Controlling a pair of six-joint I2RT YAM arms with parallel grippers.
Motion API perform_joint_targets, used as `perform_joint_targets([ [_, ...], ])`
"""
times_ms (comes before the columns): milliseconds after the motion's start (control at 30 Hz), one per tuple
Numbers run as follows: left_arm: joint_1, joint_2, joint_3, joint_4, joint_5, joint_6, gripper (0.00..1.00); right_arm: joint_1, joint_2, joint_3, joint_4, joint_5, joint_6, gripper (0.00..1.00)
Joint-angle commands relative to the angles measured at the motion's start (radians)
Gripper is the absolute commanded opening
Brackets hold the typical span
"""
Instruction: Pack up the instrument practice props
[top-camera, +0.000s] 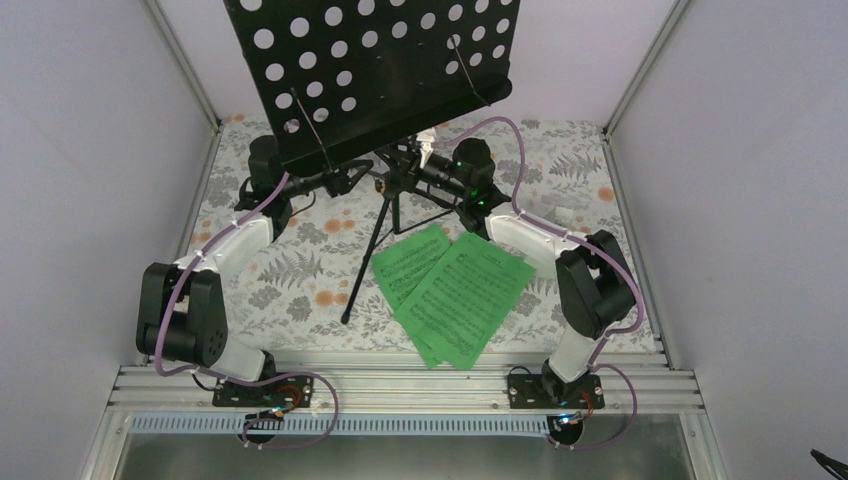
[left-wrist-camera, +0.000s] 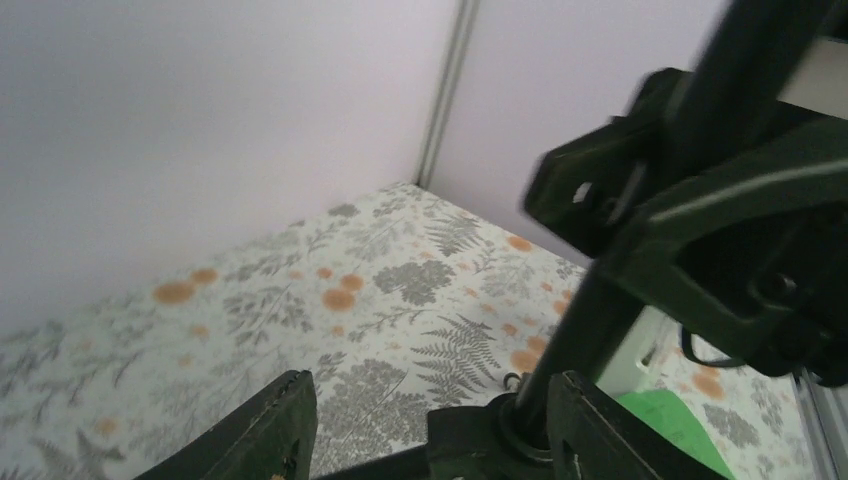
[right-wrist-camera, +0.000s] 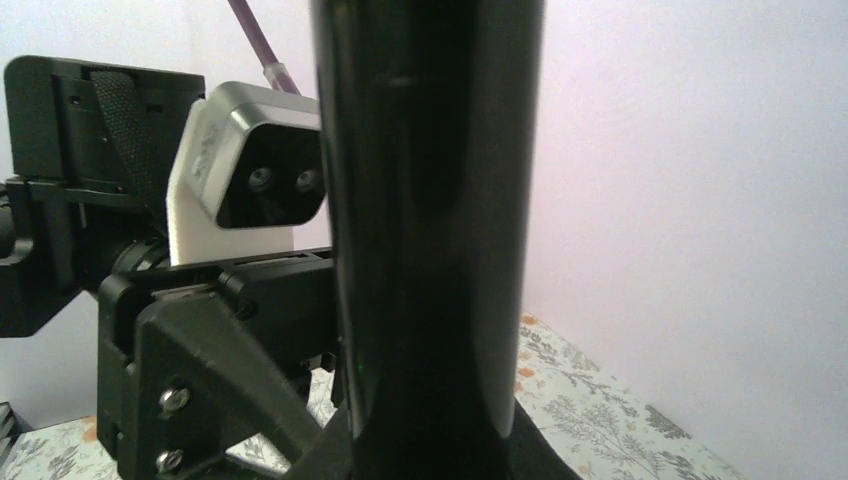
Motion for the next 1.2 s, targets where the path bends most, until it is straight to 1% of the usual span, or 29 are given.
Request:
perform_joint_targets([
  [0, 0.0, 0.006, -0.034, 0.083, 0.19, 0.15, 0.6, 0.016, -0.064, 0.013, 0.079, -0.017, 0.041, 0.04],
  [67, 0.0, 0.018, -0.027, 0.065, 0.247, 0.166, 0.6, 0.015, -0.065, 0.015, 0.076, -0.015, 0.039, 0.04],
  [133, -0.006, 0.032, -0.018, 0.023, 0.266, 0.188, 0.6, 0.015, -0.063, 0.016, 0.074, -0.018, 0.04, 0.04],
  [267, -0.027, 0.068, 0.025, -0.097, 0.263, 0.259, 0.59, 0.015, -0.062, 0.018, 0.074, -0.018, 0.042, 0.04],
  [367, -0.031, 0.086, 0.036, -0.125, 0.237, 0.273, 0.58, 0.015, -0.063, 0.02, 0.072, -0.018, 0.042, 0.04],
  [500, -0.03, 0.098, 0.03, -0.121, 0.208, 0.268, 0.45, 0.015, -0.066, 0.02, 0.071, -0.018, 0.042, 0.04],
  [600, -0.029, 0.1, 0.015, -0.08, 0.196, 0.235, 0.36, 0.015, -0.066, 0.02, 0.071, -0.018, 0.042, 0.04],
  [833, -0.024, 0.136, -0.021, 0.027, 0.176, 0.082, 0.19, 0.014, -0.071, 0.015, 0.067, -0.018, 0.037, 0.04],
  [900, -0.024, 0.147, -0.02, 0.001, 0.144, 0.061, 0.15, 0.015, -0.071, 0.015, 0.065, -0.018, 0.037, 0.04],
  [1000, -0.024, 0.154, -0.018, -0.056, 0.088, 0.05, 0.14, 0.015, -0.069, 0.015, 0.066, -0.02, 0.038, 0.04],
  [1167, -0.023, 0.152, -0.003, -0.129, 0.014, 0.036, 0.15, 0.015, -0.066, 0.019, 0.068, -0.02, 0.046, 0.04],
])
